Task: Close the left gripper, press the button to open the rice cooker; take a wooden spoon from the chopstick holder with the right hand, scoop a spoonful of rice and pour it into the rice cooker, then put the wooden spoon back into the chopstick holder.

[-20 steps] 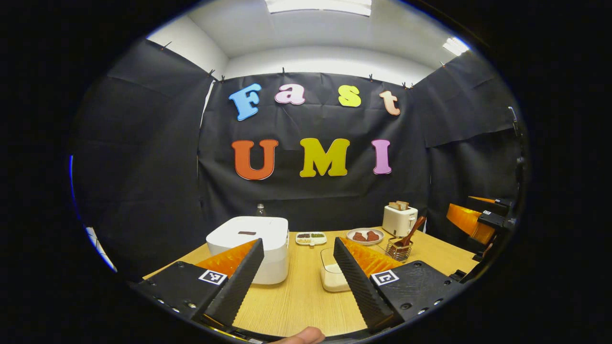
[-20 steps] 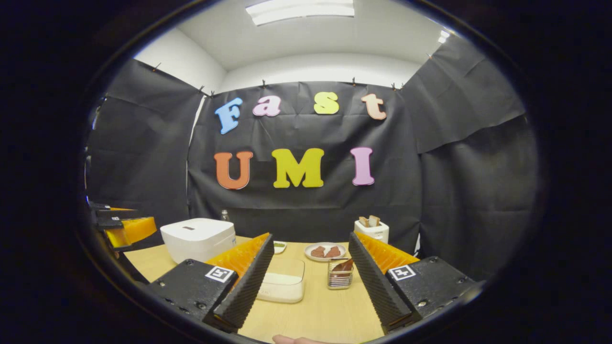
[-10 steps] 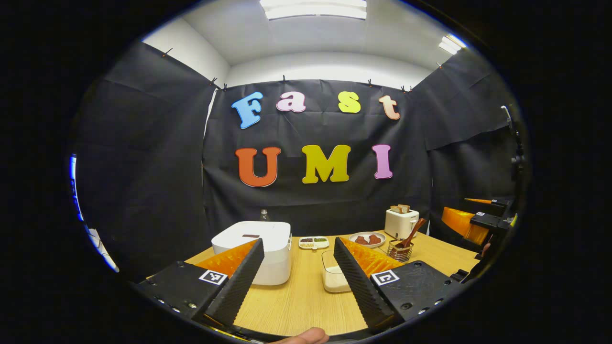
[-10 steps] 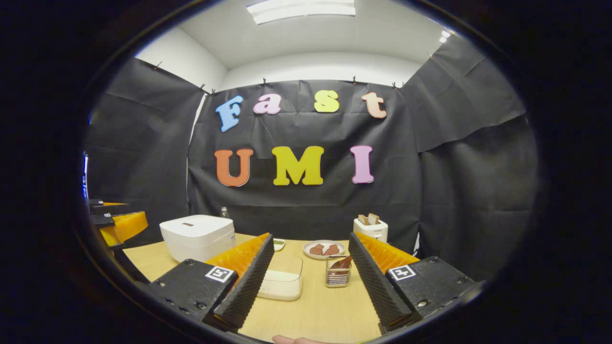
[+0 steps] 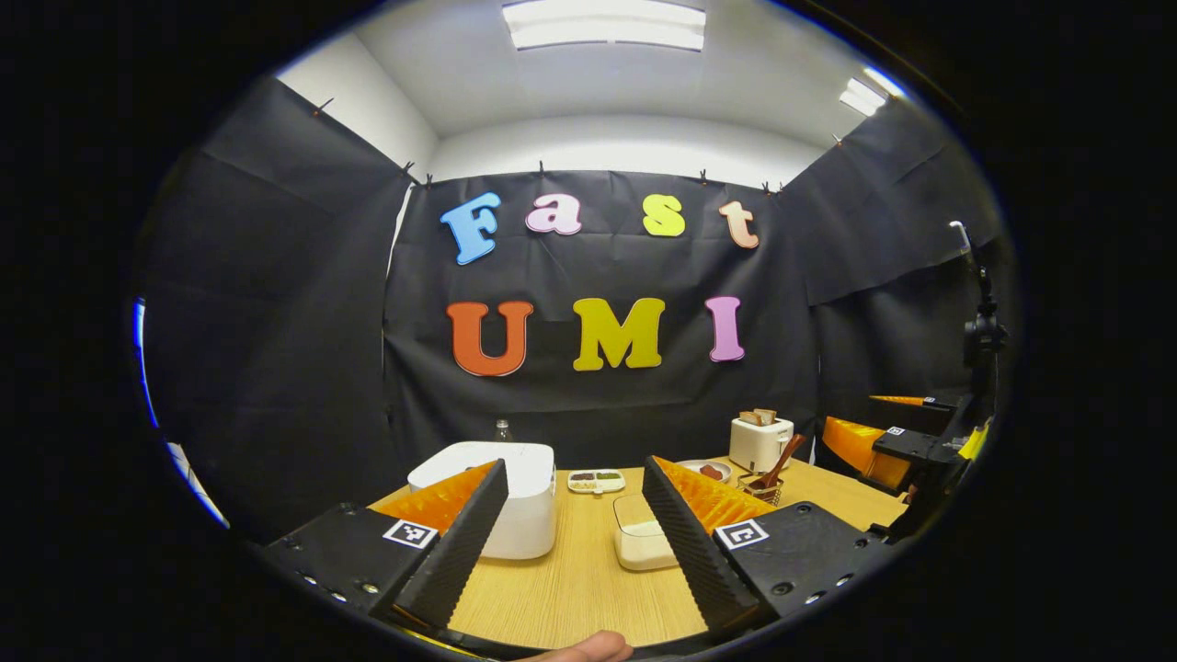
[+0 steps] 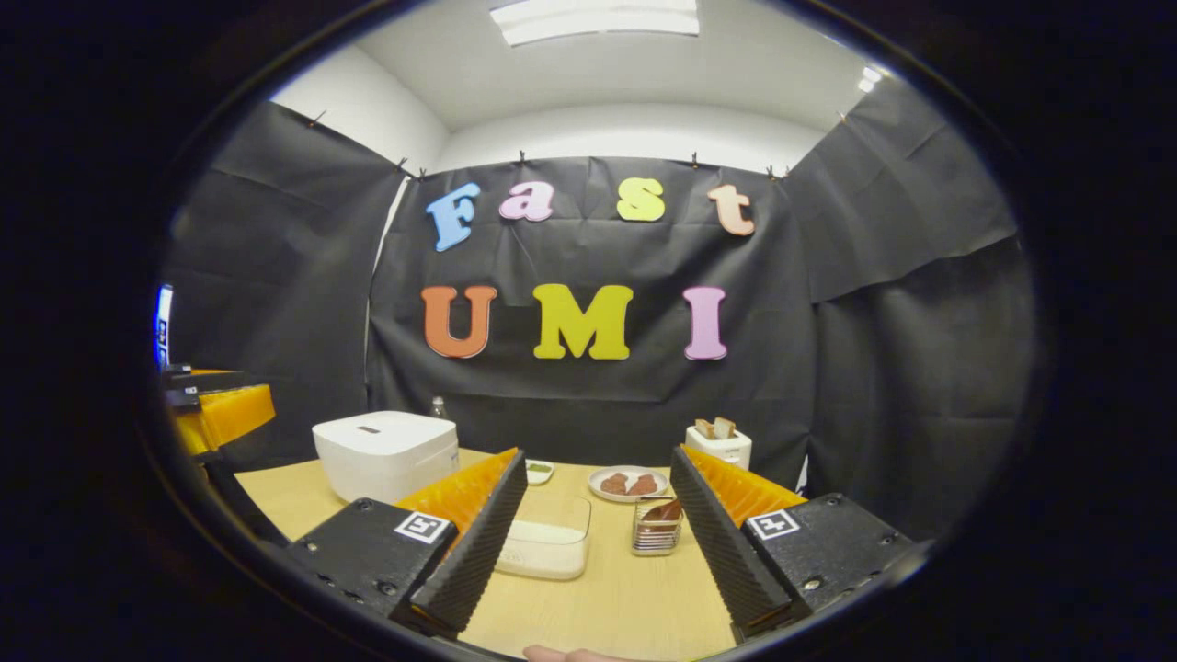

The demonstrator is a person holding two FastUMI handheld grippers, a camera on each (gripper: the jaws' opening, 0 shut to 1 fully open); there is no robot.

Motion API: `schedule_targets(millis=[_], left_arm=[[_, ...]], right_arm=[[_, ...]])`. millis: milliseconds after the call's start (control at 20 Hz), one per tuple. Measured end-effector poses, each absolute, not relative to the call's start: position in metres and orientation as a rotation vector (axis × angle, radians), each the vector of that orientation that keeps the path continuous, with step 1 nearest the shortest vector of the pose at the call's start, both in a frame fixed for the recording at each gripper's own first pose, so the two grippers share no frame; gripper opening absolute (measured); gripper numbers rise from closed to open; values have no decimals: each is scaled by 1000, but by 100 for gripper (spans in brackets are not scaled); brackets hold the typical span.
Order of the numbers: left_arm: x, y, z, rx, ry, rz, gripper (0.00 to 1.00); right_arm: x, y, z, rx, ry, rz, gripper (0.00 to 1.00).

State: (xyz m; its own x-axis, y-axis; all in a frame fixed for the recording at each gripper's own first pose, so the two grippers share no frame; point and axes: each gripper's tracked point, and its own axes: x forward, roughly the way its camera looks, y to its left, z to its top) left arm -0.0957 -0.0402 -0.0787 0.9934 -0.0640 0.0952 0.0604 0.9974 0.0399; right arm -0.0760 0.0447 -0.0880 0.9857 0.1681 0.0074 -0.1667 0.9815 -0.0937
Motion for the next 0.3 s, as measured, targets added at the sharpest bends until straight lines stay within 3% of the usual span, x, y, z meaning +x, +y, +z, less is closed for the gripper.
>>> schedule_targets(millis=[200,300], left_arm=[[-97,-45,-72,39,-100,-69,94],[-97,-48,-71,42,-95,-75,94]], right_arm=[[-82,45,-75,-103,-42,170,95],[-85,43,-72,-94,-51,175,100]])
